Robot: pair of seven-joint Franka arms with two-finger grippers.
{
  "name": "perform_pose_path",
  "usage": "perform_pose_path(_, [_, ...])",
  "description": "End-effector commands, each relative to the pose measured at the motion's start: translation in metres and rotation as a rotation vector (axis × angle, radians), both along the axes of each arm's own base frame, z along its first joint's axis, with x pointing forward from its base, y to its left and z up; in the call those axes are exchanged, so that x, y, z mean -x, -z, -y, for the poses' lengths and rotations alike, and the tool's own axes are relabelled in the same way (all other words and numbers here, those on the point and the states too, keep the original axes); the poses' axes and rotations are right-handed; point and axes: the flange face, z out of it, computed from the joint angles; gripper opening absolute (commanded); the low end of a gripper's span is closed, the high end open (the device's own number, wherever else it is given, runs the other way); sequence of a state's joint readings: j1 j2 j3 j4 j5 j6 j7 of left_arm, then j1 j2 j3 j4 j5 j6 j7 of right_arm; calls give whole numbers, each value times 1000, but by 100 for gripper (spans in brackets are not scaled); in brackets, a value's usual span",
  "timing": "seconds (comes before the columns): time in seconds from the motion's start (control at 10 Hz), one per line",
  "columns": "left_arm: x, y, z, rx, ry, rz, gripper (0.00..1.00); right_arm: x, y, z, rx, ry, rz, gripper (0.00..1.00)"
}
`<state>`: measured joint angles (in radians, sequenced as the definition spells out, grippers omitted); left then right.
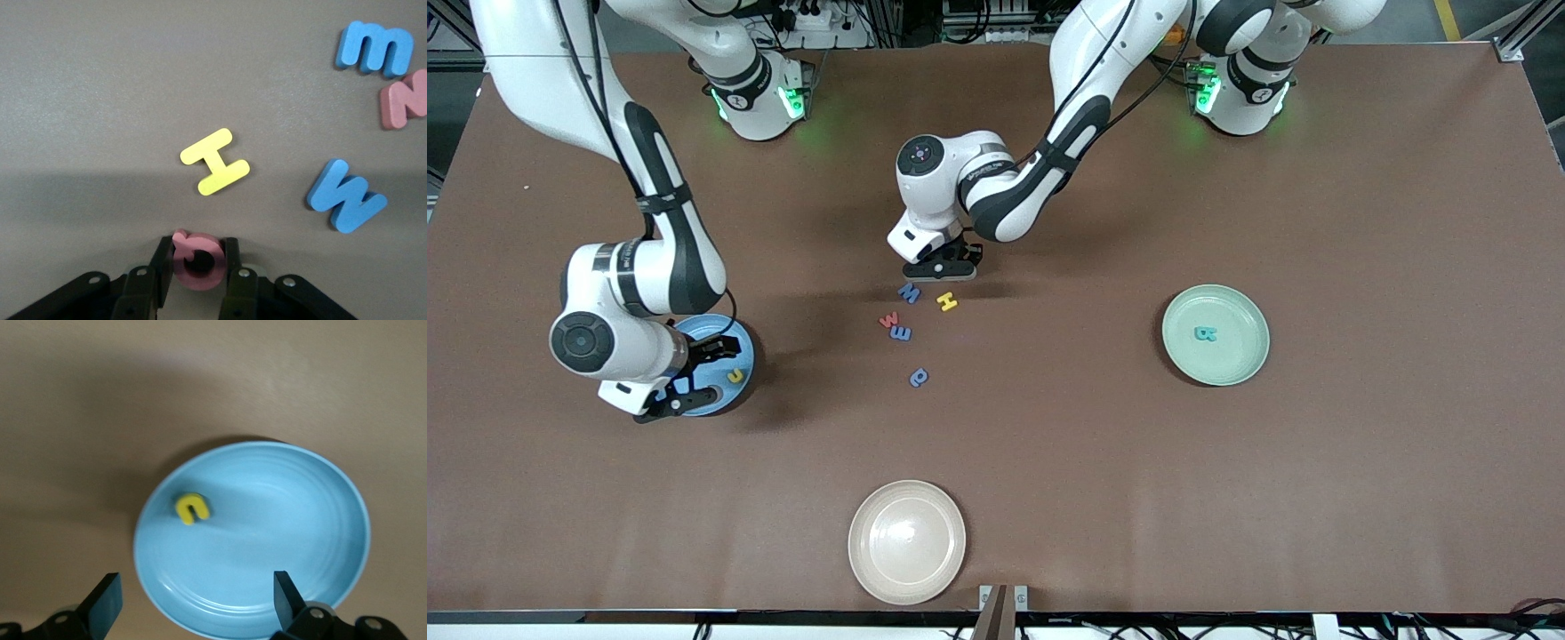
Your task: Sort upper and lower case letters into plates
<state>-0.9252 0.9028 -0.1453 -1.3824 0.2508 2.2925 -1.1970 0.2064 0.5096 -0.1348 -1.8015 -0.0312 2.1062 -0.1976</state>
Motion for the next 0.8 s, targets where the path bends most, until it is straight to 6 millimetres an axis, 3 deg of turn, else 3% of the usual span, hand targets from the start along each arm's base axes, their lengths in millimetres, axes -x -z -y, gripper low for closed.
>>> perform_pose_path(0.0, [-17, -17, -9, 3, -36, 3, 21, 5, 9, -64, -2, 64, 21, 100])
perform_pose_path(0.2, [-48, -37, -33, -18, -45, -34, 17, 17, 14, -118, -49, 111, 15, 100])
perform_pose_path(0.4, [-93, -71, -78, -46, 17, -118, 17, 33, 18, -173, -80, 74, 16, 100])
perform_pose_path(0.6, [-140, -92, -137, -63, 63, -191, 15, 57, 26, -228, -77, -20, 13, 100])
perform_pose_path(0.7, [-159, -90, -178, -68, 71, -238, 13, 67, 29, -257, -90, -77, 47, 100])
